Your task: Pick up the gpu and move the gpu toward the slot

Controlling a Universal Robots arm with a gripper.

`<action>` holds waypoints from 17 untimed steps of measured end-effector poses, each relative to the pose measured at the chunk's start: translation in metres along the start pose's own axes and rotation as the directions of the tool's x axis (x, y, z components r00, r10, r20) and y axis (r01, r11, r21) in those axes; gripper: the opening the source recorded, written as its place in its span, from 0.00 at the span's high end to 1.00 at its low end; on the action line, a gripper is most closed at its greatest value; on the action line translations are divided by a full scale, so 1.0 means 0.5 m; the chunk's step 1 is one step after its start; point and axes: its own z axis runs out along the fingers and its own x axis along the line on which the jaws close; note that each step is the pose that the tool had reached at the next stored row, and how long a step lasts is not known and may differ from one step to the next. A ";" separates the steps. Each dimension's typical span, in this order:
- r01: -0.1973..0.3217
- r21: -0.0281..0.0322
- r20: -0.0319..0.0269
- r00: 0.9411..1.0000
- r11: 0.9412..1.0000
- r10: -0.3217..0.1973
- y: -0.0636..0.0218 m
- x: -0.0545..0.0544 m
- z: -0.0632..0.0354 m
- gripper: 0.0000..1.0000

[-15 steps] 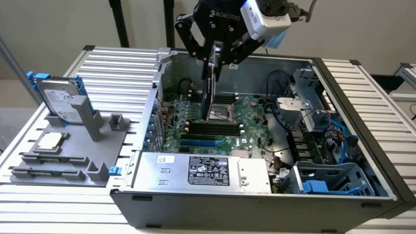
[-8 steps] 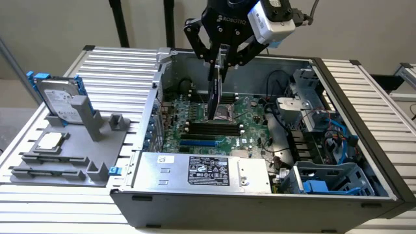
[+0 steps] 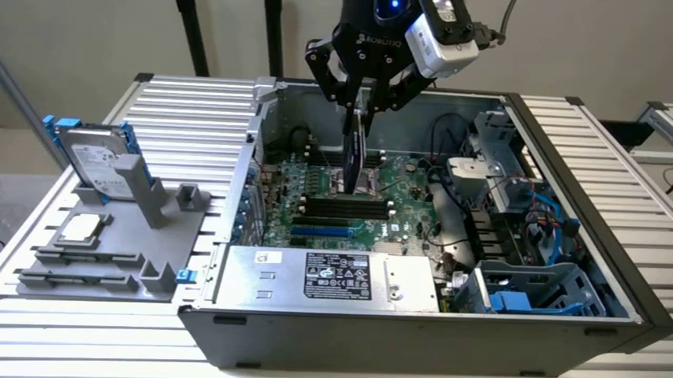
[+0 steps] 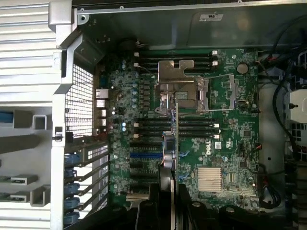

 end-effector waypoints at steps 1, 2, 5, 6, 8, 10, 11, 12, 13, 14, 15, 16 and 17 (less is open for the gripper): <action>0.002 0.000 0.002 1.000 1.000 -0.002 0.002 -0.001 0.002 0.73; 0.004 0.000 0.005 1.000 1.000 -0.004 0.003 -0.003 0.005 0.73; 0.011 0.001 0.012 1.000 1.000 -0.011 0.008 -0.007 0.012 0.73; 0.013 0.001 0.015 1.000 1.000 -0.014 0.009 -0.008 0.015 0.73; 0.019 0.001 0.022 1.000 1.000 -0.019 0.011 -0.011 0.019 0.73; 0.024 0.001 0.029 0.999 1.000 -0.024 0.012 -0.014 0.021 0.73; 0.025 0.002 0.030 0.999 1.000 -0.025 0.012 -0.014 0.021 0.73; 0.025 0.001 0.030 0.999 1.000 -0.025 0.012 -0.014 0.021 0.73; 0.025 0.001 0.030 0.999 1.000 -0.025 0.012 -0.014 0.021 0.73; 0.025 0.001 0.030 0.999 1.000 -0.025 0.012 -0.014 0.021 0.73; 0.025 0.001 0.030 0.999 1.000 -0.025 0.012 -0.014 0.021 0.73; 0.025 0.001 0.030 0.999 1.000 -0.025 0.012 -0.014 0.021 0.73; 0.025 0.001 0.030 0.999 1.000 -0.025 0.012 -0.014 0.021 0.73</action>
